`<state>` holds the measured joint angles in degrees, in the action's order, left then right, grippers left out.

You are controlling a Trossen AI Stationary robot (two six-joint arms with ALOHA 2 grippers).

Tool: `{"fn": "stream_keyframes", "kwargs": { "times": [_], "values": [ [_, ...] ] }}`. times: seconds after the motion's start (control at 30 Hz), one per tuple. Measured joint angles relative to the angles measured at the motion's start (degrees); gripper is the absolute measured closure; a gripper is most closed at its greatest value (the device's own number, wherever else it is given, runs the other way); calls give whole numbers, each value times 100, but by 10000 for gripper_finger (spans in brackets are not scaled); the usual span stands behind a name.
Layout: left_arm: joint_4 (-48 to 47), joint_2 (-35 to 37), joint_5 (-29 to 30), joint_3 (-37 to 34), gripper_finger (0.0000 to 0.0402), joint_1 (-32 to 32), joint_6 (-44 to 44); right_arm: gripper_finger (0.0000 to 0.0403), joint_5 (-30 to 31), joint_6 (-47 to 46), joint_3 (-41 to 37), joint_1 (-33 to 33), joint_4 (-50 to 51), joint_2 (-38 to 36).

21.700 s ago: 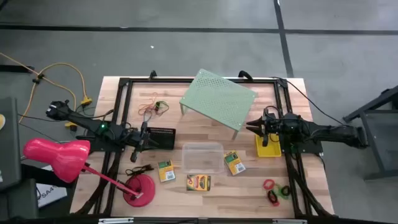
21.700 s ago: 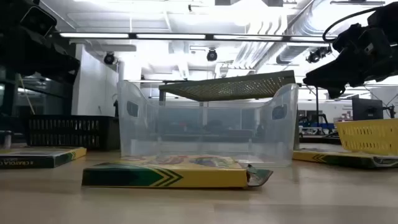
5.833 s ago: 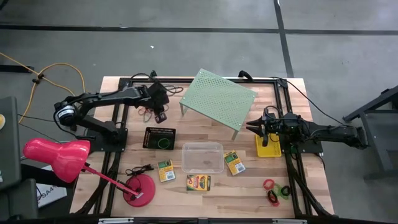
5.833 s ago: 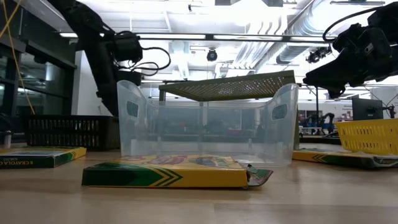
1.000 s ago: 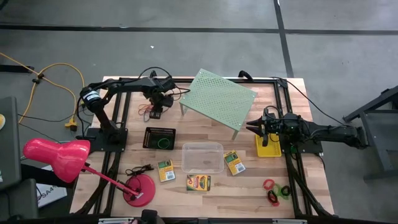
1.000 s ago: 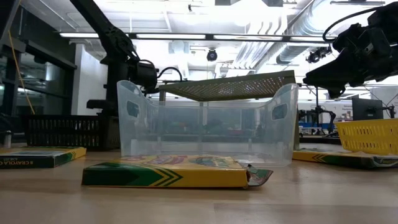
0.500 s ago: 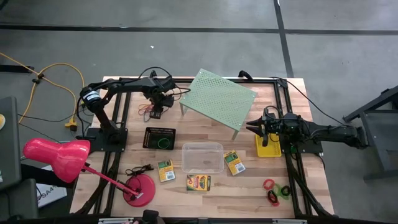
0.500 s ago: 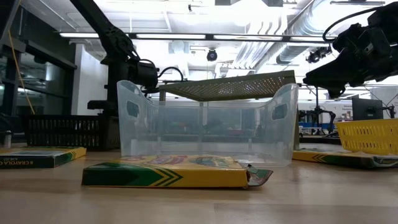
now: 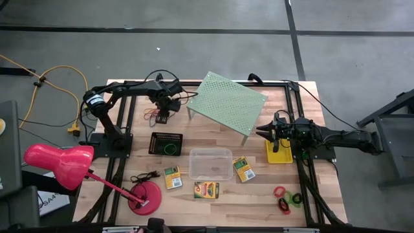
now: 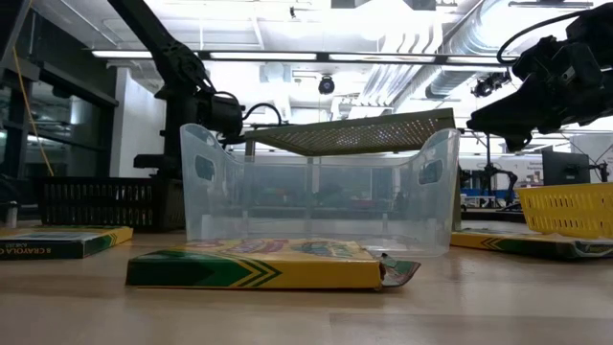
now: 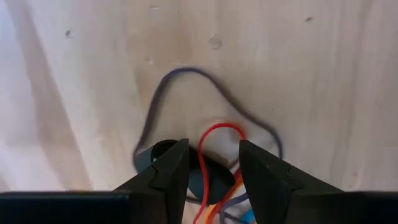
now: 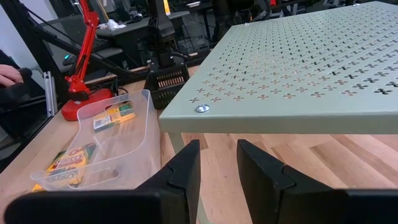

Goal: Pick & Place Office Desk Supplies
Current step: Put the red rubber band into the black bin

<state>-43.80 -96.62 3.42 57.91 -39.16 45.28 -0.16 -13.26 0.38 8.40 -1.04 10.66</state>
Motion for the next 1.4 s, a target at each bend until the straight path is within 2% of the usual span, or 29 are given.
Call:
{"fn": "stream_keyframes", "kwargs": {
  "times": [0.33, 1.07, 1.4],
  "values": [
    [78, -2, -165, -2, 268, 33, 329, 309, 0, 0, 0, 2, 0, 2],
    [29, -6, -266, -4, 268, -180, 485, 309, 2, 0, 0, 0, 0, 1],
    [28, -331, -509, 22, 268, -241, 614, 309, 2, 1, 0, 2, -2, 1]
  ]
}}
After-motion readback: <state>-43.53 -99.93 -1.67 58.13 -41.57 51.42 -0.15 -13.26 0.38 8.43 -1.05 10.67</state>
